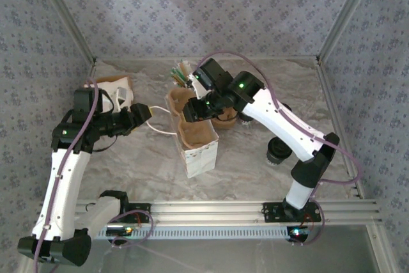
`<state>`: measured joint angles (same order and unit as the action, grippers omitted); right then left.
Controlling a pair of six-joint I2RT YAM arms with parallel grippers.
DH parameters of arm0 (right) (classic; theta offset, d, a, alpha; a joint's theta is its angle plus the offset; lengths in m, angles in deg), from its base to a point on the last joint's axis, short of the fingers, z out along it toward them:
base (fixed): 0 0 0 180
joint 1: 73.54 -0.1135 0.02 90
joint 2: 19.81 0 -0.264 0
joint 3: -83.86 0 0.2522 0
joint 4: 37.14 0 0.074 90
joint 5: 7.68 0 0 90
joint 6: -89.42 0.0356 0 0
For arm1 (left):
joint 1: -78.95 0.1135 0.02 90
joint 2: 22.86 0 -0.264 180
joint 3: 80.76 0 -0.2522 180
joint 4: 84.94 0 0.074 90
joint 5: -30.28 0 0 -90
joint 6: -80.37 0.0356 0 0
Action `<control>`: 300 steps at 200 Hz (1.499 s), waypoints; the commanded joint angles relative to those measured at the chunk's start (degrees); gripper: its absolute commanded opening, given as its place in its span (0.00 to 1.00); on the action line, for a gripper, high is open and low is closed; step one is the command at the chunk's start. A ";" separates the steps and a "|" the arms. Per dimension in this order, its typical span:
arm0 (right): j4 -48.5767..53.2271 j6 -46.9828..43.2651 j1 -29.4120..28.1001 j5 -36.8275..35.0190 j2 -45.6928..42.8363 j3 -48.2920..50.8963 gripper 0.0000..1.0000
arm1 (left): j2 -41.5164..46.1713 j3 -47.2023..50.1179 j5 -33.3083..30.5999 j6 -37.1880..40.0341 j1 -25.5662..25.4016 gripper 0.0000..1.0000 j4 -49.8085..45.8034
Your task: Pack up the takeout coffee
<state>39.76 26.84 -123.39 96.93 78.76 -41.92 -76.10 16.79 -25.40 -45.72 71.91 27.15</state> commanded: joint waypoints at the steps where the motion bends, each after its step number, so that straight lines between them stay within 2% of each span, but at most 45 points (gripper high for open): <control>1: 2.36 -0.37 0.28 -0.01 0.62 -1.35 0.33 | 0.72 0.29 1.45 0.61 0.54 0.54 1.09; 46: 3.87 -0.70 0.38 -0.57 1.68 -2.35 0.33 | 1.02 0.83 1.80 0.52 0.54 0.31 1.50; 89: 5.34 -0.98 0.36 -2.42 3.16 -3.54 0.33 | 1.27 0.83 1.71 0.80 0.52 0.15 1.20; 132: 7.55 -1.23 0.03 -5.13 4.34 -5.19 0.32 | 1.35 0.73 1.53 0.87 0.53 0.12 1.15; 235: 11.79 -2.72 -2.54 -7.69 5.60 -8.91 0.32 | 1.38 0.75 1.01 0.92 0.54 0.11 1.15; 300: 15.34 -3.16 -2.88 -10.38 9.88 -11.83 0.32 | 1.38 0.26 1.00 1.07 0.51 0.11 1.00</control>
<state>51.56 24.64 -125.71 88.82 86.78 -51.32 -75.66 17.58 -24.59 -45.61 71.91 27.55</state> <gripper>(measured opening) 0.322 0.110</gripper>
